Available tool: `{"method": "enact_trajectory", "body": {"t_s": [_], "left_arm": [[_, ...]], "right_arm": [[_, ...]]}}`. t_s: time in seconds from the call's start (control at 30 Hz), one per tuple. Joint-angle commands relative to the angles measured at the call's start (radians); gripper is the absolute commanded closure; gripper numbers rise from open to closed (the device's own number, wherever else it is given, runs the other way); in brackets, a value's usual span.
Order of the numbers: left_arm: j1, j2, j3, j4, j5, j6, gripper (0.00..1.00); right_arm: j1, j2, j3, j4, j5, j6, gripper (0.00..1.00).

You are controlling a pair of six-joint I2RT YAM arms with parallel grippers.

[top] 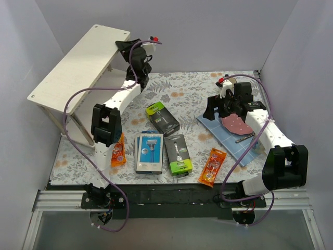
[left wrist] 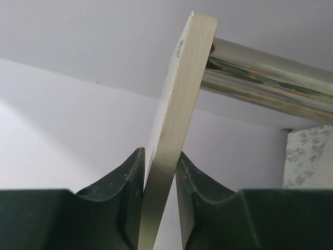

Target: Place and organize the shaving razors onto the shelf

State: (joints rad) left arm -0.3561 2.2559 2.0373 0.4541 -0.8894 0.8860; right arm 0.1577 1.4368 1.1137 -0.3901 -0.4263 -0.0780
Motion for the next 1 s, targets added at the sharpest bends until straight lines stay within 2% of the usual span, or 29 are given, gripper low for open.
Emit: {"method": "enact_trajectory", "body": {"t_s": [0.0, 0.1, 0.37, 0.5, 0.6, 0.67, 0.83, 0.87, 0.9, 0.93, 0.97], "left_arm": [[-0.139, -0.044, 0.022, 0.136, 0.181, -0.045, 1.0], [-0.184, -0.071, -0.047, 0.187, 0.237, -0.048, 1.0], [-0.299, -0.242, -0.392, 0.342, 0.469, -0.126, 1.0], [-0.32, -0.32, -0.529, 0.393, 0.662, -0.205, 1.0], [-0.325, -0.357, -0.56, 0.394, 0.786, -0.292, 1.0], [-0.333, -0.349, -0.542, 0.385, 0.816, -0.302, 1.0], [-0.362, -0.251, -0.491, 0.51, 0.822, -0.179, 0.99], [-0.371, -0.243, -0.494, 0.552, 0.816, -0.168, 0.86], [-0.373, -0.24, -0.503, 0.583, 0.808, -0.157, 0.52], [-0.374, -0.245, -0.522, 0.616, 0.796, -0.145, 0.34], [-0.379, -0.257, -0.537, 0.629, 0.773, -0.147, 0.22]], "right_arm": [[-0.015, -0.032, -0.017, 0.042, -0.015, 0.009, 0.02], [-0.023, -0.039, -0.025, 0.045, -0.019, 0.009, 0.02], [-0.04, -0.045, -0.032, 0.048, -0.019, 0.011, 0.02], [-0.047, -0.046, -0.04, 0.05, -0.022, 0.014, 0.02], [-0.05, -0.047, -0.045, 0.051, -0.025, 0.017, 0.02], [-0.053, -0.05, -0.046, 0.054, -0.025, 0.02, 0.02], [-0.058, -0.053, -0.04, 0.056, -0.035, 0.014, 0.02], [-0.058, -0.055, -0.035, 0.057, -0.066, 0.006, 0.02], [-0.058, -0.05, -0.023, 0.06, -0.089, -0.015, 0.02], [-0.058, -0.046, -0.014, 0.06, -0.112, -0.031, 0.02], [-0.058, -0.039, -0.003, 0.062, -0.15, -0.04, 0.02]]}}
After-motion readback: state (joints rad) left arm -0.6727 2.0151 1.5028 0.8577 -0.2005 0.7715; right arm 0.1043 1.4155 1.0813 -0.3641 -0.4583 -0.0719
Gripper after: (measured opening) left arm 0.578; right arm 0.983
